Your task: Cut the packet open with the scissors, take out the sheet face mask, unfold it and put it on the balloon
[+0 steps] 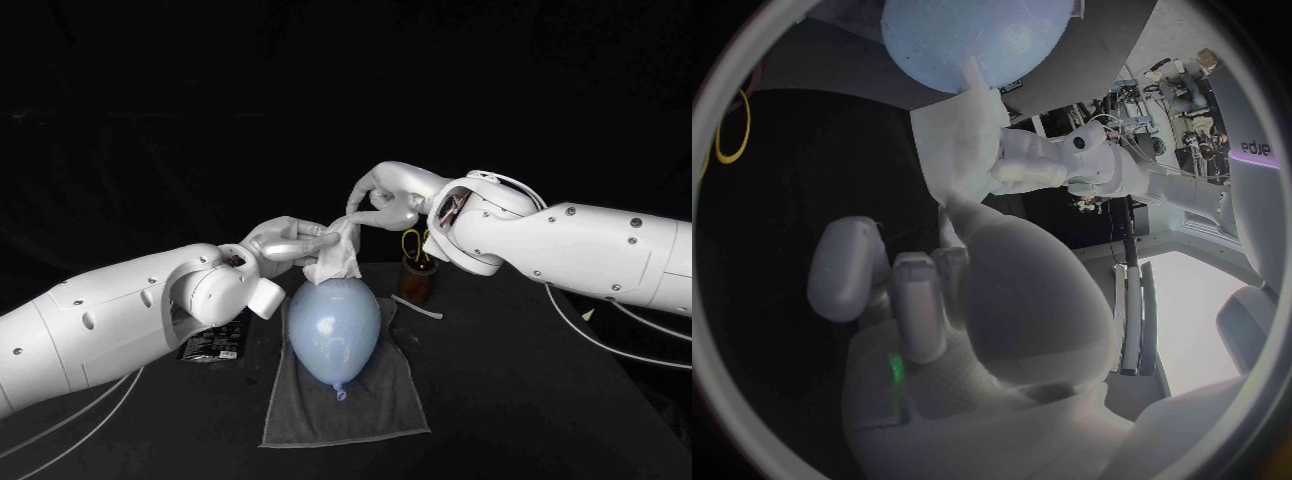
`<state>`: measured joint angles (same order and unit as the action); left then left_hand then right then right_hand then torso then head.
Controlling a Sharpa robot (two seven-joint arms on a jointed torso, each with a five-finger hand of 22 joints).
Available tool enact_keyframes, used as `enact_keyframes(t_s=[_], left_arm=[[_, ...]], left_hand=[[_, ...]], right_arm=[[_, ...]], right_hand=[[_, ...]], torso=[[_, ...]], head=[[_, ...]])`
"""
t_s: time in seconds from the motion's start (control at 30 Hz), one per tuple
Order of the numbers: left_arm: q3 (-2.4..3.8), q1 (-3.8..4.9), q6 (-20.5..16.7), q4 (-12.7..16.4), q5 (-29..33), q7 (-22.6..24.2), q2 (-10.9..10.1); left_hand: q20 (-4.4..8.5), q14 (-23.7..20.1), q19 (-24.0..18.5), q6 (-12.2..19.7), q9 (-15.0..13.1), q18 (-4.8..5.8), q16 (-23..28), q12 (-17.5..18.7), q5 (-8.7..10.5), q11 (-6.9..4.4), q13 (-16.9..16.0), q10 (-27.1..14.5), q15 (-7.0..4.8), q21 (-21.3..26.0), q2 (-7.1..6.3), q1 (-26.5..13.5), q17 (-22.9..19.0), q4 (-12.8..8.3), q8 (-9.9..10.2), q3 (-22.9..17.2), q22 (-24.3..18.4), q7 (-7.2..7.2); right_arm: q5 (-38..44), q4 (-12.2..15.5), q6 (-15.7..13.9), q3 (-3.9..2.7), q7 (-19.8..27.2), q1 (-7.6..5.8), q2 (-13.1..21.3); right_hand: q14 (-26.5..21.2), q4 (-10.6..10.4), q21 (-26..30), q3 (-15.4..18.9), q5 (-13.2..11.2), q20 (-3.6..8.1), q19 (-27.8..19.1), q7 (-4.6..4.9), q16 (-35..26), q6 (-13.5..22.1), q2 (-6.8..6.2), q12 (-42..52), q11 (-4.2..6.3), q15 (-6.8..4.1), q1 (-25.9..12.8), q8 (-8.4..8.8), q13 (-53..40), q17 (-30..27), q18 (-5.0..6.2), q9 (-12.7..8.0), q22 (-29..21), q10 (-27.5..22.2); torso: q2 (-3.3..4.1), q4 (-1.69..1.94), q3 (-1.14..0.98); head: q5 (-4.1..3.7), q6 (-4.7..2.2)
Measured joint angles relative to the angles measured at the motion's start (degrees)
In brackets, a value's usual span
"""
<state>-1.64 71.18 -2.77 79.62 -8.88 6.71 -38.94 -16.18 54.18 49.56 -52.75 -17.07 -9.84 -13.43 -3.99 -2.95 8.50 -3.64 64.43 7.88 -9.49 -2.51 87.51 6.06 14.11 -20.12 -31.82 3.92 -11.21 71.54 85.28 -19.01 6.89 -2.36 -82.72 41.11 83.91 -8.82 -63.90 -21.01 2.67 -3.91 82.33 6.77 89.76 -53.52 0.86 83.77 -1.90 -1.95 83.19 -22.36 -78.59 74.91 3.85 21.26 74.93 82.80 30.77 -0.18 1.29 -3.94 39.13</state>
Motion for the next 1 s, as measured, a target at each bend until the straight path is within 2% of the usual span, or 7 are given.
enact_keyframes(t_s=[0.1,0.2,0.5,0.63,0.73,0.9,1.0], left_arm=[[-0.01,0.0,0.0,0.0,0.2,0.0,-0.1],[-0.01,0.0,0.0,0.1,0.3,0.0,-0.2],[-0.01,-0.01,0.8,0.5,0.8,0.1,-0.9],[-0.01,-0.01,1.8,0.8,1.2,0.2,-1.3],[-0.02,-0.01,2.9,1.0,1.4,0.4,-1.6],[-0.02,-0.01,4.7,1.5,1.8,0.8,-2.0],[-0.02,-0.01,5.5,1.6,2.3,1.0,-2.3]], left_hand=[[0.0,0.0,0.0,-0.1,-0.2,0.02,0.0,0.0,0.01,-0.03,0.0,0.5,0.0,0.0,-0.09,-0.1,0.0,-0.3,-0.5,-0.3,0.0,0.16],[0.0,0.1,0.0,-0.4,-0.6,0.04,0.0,0.0,0.01,-0.3,0.0,0.7,-0.11,0.0,-0.3,-0.3,0.0,-0.5,-0.8,-0.5,0.0,0.38],[0.0,0.3,0.0,-0.3,-1.0,0.09,0.3,0.0,0.12,-0.3,0.0,1.1,-0.29,0.2,-0.31,-0.3,0.0,-1.4,-1.2,-1.4,0.0,0.57],[0.0,0.3,0.0,-0.3,-1.0,0.11,0.3,0.2,0.14,-0.3,0.0,1.1,-0.29,0.2,-0.32,-0.3,0.0,-1.6,-1.2,-1.6,0.0,0.57],[0.0,0.3,0.0,-0.3,-1.1,0.12,0.4,0.2,0.17,-0.3,0.0,1.1,-0.29,0.2,-0.39,-0.4,0.0,-1.6,-1.2,-1.6,0.0,0.58],[0.18,0.3,0.2,0.0,-1.2,0.14,0.7,0.2,0.3,-0.29,0.0,1.1,-0.29,0.2,-0.39,-0.4,0.0,-1.7,-1.1,-2.1,0.0,0.45],[0.32,0.5,1.2,1.4,-1.4,0.16,0.8,0.5,0.31,0.42,0.1,0.1,-0.08,0.2,-0.39,-0.4,0.0,-2.0,-1.2,-3.6,0.1,-0.38]], right_arm=[[-1.4,0.1,-0.2,0.0,0.3,-0.03,0.2],[-2.7,0.1,-0.4,0.0,0.6,-0.04,0.4],[-5.0,-0.6,-0.8,0.04,1.0,-0.05,0.7],[-5.5,-1.5,-1.4,0.06,0.9,-0.05,0.5],[-5.7,-2.2,-2.0,0.06,0.6,-0.05,0.4],[-6.1,-2.7,-3.0,0.08,0.4,-0.02,0.6],[-6.4,-2.5,-3.7,0.13,0.3,0.08,0.8]], right_hand=[[0.1,-0.8,0.8,0.6,0.2,-0.31,-0.3,0.54,0.0,1.1,-1.61,-0.9,-0.13,0.17,-1.6,1.02,2.2,0.0,0.0,-0.5,0.0,0.1],[0.1,-0.8,0.9,0.7,0.2,-0.41,-0.4,0.83,0.0,1.4,-2.16,-1.2,-0.43,0.53,-2.2,1.15,3.5,0.0,0.01,-0.8,0.0,-0.2],[0.1,-0.3,1.1,-1.0,0.2,-0.61,-0.6,0.88,0.0,1.4,-2.13,-1.2,-0.66,0.53,-2.1,1.37,3.6,0.0,0.0,-1.2,0.0,-0.3],[0.1,0.6,1.0,-2.4,0.2,-0.61,-0.6,0.59,0.0,1.1,-1.57,-1.1,-0.7,0.54,-1.6,1.33,3.3,0.0,0.0,-1.2,0.0,-0.3],[0.1,1.3,0.6,-3.5,0.2,-0.61,-0.6,0.29,0.0,0.2,-1.14,-1.1,-0.69,0.54,-1.1,0.38,2.8,0.0,0.0,-1.1,0.0,-0.3],[0.0,1.5,0.6,-4.0,0.2,-0.61,-0.6,0.29,0.0,0.2,-0.99,-0.9,-0.69,0.64,-1.0,0.2,2.3,0.0,0.0,-1.0,0.0,-0.3],[0.0,1.6,0.6,-4.1,0.2,-0.61,-0.6,0.42,0.0,0.3,-0.99,-0.9,-0.69,0.64,-1.0,0.2,2.3,0.0,0.0,-1.0,0.0,-0.3]], torso=[[0.0,0.0,-0.01],[0.0,-0.01,-0.01],[0.05,-0.07,-0.04],[0.07,-0.04,-0.08],[0.07,-0.04,-0.07],[0.07,-0.01,-0.02],[0.07,-0.01,-0.01]], head=[[0.0,-0.01],[0.02,-0.08],[0.02,-0.17],[-0.03,-0.08],[-0.09,-0.01],[-0.15,0.04],[-0.15,0.05]])
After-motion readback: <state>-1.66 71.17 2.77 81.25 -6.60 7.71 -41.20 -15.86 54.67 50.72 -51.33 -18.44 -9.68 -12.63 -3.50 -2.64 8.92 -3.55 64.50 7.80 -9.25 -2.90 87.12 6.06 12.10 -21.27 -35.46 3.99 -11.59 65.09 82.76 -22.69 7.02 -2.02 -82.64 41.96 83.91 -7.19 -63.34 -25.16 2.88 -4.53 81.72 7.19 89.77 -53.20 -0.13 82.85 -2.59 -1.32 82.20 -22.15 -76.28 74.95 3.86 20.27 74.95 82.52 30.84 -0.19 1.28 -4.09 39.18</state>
